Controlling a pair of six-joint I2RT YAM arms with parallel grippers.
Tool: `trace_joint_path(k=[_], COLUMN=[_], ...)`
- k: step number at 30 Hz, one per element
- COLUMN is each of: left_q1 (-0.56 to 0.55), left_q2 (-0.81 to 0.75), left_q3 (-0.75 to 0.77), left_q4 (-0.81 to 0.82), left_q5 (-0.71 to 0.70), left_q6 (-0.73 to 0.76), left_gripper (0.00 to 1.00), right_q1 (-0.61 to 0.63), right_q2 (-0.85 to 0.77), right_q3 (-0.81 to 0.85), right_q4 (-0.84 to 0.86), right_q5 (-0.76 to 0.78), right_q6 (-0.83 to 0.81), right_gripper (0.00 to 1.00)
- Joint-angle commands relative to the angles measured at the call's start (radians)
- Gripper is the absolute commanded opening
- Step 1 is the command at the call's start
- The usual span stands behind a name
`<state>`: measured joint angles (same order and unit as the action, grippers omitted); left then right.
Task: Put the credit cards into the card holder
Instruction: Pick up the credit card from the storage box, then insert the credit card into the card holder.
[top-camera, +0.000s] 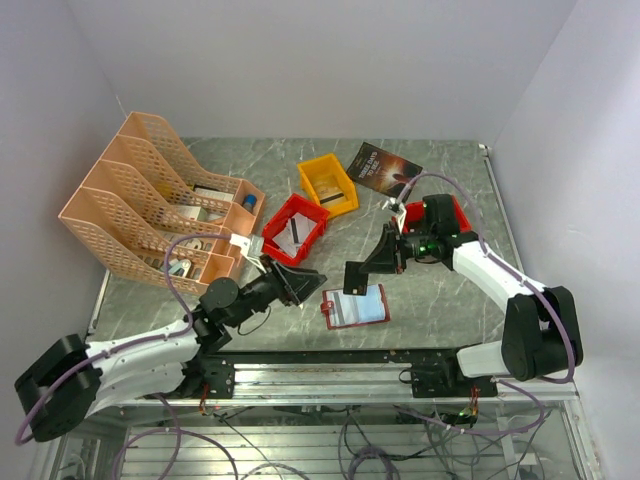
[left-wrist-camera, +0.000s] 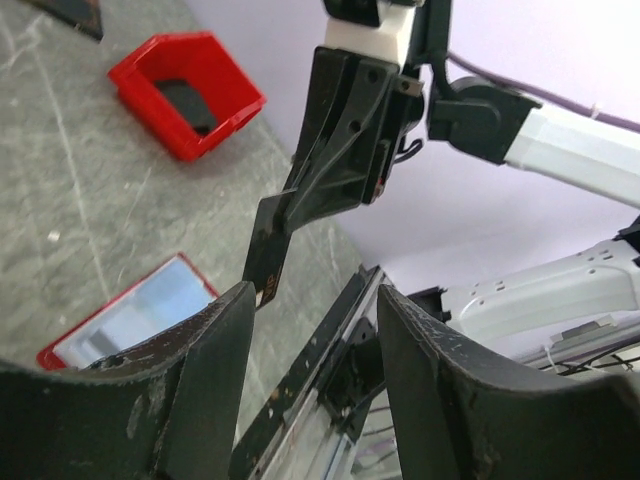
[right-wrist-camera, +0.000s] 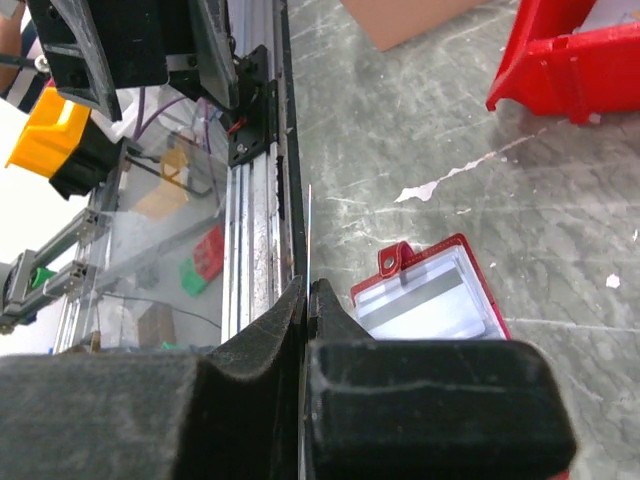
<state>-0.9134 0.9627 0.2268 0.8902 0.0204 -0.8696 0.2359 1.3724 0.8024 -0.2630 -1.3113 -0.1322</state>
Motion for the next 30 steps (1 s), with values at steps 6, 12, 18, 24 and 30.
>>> trace_joint_path(k=[6,12,18,24,30], left_q1=[-0.024,-0.195,-0.273,-0.347,-0.394], left_q2=[-0.11,-0.037,0.014,0.144,0.249], left_q3=[-0.012,0.042,0.048,0.166,0.259], left_q4=[-0.351,-0.481,-0.53,-0.649,-0.753], left_q5=[-0.031,-0.275,-0.443,-0.568,-0.66], left_q6=[-0.105,-0.154,-0.229,-0.256,-0.284], left_gripper=[0.62,0.62,0.64,0.65,0.67], right_q1=[-0.035,-0.073,-0.088,-0.145,-0.163], right_q2=[0.017,0.126,0.23,0.301,0.307], right_q3=[-0.098,-0.134,-0.104,-0.038,-0.035], right_q4=[0.017,0.062,-0.023,-0.132,-0.135], right_q5=[0.085,0.068,0.075,0.078,0.1], right_q6=[0.125,0.172,0.087,0.009,0.016], right_gripper=[0.0,0.0,0.0,0.0,0.0])
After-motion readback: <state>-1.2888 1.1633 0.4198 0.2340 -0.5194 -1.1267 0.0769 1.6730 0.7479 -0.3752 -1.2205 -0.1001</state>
